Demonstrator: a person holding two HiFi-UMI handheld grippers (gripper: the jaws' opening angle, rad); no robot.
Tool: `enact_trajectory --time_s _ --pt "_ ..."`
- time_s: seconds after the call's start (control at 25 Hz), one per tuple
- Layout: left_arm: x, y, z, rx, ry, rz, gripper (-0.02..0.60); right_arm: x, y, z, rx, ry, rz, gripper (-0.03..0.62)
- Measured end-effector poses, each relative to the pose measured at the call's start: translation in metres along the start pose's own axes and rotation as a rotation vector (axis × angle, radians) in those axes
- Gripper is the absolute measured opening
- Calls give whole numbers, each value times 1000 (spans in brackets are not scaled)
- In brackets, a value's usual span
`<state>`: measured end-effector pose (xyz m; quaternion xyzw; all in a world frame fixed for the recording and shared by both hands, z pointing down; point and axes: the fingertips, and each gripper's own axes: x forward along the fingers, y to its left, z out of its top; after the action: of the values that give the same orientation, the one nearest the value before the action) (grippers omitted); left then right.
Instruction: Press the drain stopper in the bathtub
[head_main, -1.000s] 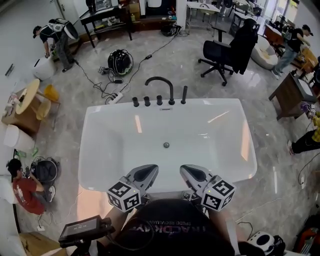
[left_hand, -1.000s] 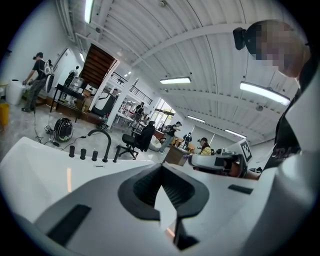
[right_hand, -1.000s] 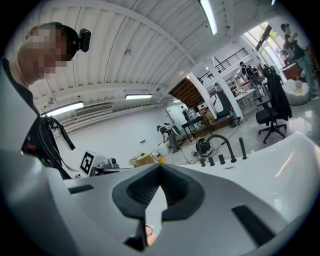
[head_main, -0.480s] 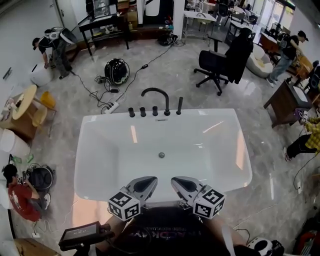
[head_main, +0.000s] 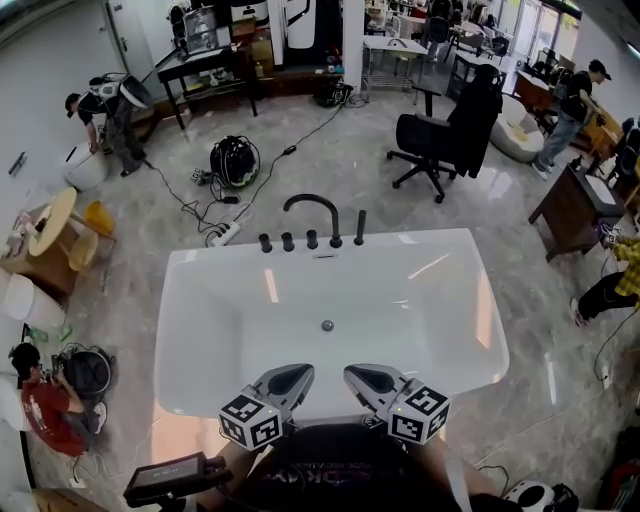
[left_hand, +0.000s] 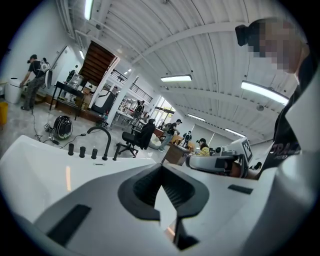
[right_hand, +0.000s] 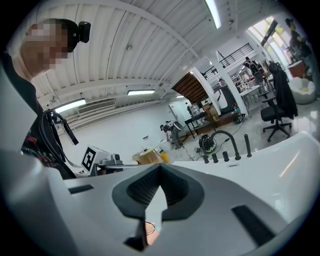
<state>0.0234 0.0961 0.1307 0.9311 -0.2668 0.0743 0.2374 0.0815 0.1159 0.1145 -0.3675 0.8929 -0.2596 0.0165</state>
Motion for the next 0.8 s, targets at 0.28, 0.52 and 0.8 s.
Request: enact_trajectory --time_s 0.28,0.52,0.8 --pt "-6 13 8 -9 -10 28 8 5 -2 -1 34 5 9 15" --pt "-5 17 13 -32 -17 34 8 10 -2 0 38 15 26 15" --pt "-7 15 10 -28 -11 38 8 11 2 -4 35 32 40 15"
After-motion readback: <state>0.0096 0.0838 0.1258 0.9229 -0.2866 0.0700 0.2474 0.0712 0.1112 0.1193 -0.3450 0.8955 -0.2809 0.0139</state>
